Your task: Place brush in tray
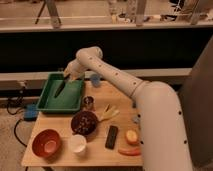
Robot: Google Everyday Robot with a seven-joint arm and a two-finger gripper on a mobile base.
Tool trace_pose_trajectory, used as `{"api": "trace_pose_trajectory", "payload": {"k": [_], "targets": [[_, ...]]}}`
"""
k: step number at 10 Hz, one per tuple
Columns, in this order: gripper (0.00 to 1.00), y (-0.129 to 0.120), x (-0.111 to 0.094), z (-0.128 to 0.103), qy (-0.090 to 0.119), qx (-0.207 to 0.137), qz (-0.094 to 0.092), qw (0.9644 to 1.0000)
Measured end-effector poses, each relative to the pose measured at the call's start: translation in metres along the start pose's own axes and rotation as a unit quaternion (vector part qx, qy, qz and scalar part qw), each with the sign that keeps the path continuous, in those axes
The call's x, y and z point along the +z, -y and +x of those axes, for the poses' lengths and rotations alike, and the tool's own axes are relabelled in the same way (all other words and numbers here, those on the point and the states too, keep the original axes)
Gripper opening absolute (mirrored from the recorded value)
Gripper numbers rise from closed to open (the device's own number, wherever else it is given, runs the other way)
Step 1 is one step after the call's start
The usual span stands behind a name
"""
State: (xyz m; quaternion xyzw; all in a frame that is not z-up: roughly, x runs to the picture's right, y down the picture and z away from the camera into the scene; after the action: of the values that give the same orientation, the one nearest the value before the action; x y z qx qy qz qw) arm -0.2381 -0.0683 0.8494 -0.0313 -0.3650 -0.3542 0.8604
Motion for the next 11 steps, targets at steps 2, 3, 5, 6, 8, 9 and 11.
{"api": "trace_pose_trajectory", "payload": {"k": [2,3,5,6,8,9,11], "targets": [[0.04,-0.002,0.024,-0.013,0.007,-0.034,-0.025,0.9991],[0.12,-0.009,0.035,-0.014,0.009,-0.044,-0.043,0.9981],[0.30,-0.015,0.052,-0.015,0.017,-0.056,-0.061,0.9964],[0.41,-0.019,0.058,-0.010,0.019,-0.070,-0.067,0.9951],[0.60,-0.028,0.059,0.000,0.022,-0.101,-0.071,0.9921],[0.72,-0.035,0.060,0.003,0.029,-0.121,-0.073,0.9896],[0.80,-0.048,0.058,0.009,0.037,-0.135,-0.079,0.9870]]}}
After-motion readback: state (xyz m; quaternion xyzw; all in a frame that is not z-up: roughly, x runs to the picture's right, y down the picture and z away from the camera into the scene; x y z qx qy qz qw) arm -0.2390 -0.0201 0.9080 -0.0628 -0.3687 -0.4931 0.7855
